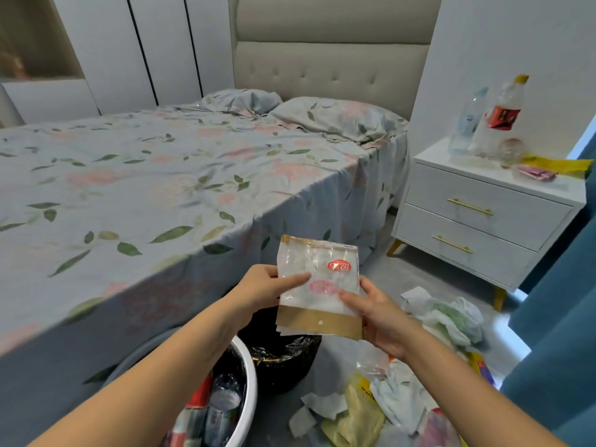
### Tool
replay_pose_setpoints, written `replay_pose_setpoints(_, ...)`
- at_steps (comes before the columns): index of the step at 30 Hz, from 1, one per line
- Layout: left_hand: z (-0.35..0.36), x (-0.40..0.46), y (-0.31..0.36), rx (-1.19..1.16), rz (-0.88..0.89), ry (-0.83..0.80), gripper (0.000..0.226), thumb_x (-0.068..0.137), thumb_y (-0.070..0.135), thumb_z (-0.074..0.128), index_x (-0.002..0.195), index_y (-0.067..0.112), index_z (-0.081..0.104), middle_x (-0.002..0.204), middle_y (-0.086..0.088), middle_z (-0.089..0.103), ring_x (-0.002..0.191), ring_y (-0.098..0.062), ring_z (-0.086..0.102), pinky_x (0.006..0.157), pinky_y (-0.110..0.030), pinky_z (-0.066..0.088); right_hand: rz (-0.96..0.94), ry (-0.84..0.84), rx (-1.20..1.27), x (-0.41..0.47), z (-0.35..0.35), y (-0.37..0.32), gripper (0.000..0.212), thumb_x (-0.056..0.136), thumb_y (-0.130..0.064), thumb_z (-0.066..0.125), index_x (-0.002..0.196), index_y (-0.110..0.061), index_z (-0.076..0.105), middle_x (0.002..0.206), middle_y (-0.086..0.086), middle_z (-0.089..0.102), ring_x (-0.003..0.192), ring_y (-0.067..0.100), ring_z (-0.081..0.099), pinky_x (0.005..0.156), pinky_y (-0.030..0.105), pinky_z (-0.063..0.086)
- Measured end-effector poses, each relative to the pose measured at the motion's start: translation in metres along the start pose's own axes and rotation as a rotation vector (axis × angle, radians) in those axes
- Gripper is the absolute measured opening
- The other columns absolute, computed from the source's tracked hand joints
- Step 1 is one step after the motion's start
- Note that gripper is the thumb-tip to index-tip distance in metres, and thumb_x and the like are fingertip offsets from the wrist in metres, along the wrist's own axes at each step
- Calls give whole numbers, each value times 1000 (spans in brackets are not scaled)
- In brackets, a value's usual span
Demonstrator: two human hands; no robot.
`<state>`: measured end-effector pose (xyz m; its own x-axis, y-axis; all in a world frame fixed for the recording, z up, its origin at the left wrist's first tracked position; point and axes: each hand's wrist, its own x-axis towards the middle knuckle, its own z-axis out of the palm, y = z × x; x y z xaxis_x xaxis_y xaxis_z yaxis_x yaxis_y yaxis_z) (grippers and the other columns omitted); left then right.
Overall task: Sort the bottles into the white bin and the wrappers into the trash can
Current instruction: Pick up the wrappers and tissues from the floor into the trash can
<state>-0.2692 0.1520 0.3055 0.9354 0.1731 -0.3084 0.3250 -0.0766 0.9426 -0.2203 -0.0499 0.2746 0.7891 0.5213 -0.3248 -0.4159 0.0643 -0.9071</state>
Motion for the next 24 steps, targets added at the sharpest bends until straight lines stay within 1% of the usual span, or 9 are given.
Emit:
replay_pose_setpoints(3,-6,-1,-3,-52,56,-24,29,83,19,72,109,7,69,99,-8,75,86,-20,73,72,-30,58,-48,-4,4,4,4,1,33,88,-19,62,119,-28,54,110,8,71,93,26,70,71,42,58)
replay_pose_setpoints(5,-10,-2,-2,-93,87,-69,29,86,19,69,114,12,65,105,-8,74,88,-24,73,73,-35,59,-77,-2,17,5,4,0,26,92,-17,56,116,-25,57,104,6,73,81,19,71,56,34,58)
replay_pose_setpoints(8,-9,-4,-1,-112,136,-130,32,88,14,65,120,18,60,112,-8,70,76,-20,73,59,-29,56,-80,17,46,6,3,-1,23,94,-11,51,114,-21,59,91,2,74,63,11,69,44,23,52)
replay_pose_setpoints(11,-7,-4,1,-140,198,-152,29,90,4,60,115,17,60,96,-5,72,62,-15,70,52,-24,54,-75,-14,168,6,-1,-3,25,93,-4,50,111,-17,62,85,3,75,62,11,69,47,22,55)
replay_pose_setpoints(16,-6,0,-1,-124,253,-138,13,90,4,59,88,13,69,65,5,70,53,-5,64,48,-19,51,-22,-50,316,4,-4,-8,22,89,0,47,95,-11,65,80,8,73,61,15,69,49,21,56)
replay_pose_setpoints(19,-7,3,-5,-78,278,-118,27,82,-7,66,73,17,76,69,2,73,61,-10,67,52,-19,53,70,-51,379,4,-8,-9,22,76,-14,45,67,-9,64,92,20,66,69,25,64,46,25,55)
replay_pose_setpoints(21,-9,3,-5,-3,330,-122,31,75,-10,71,70,19,78,74,0,75,69,-13,71,59,-20,56,133,-73,347,4,-10,-11,39,83,-35,43,61,-7,56,97,25,65,77,29,60,44,25,53)
replay_pose_setpoints(23,-9,3,-6,87,353,-162,29,77,-9,70,74,18,78,78,1,76,74,-11,71,63,-20,56,162,-79,209,7,-12,-8,54,86,-57,47,60,-11,49,85,20,67,73,23,61,43,23,50)
replay_pose_setpoints(24,-8,3,-6,106,332,-189,27,79,-8,68,78,17,78,81,1,76,76,-11,71,64,-20,56,154,-68,114,7,-9,-7,48,81,-55,55,62,-12,48,78,16,66,68,19,61,43,21,49)
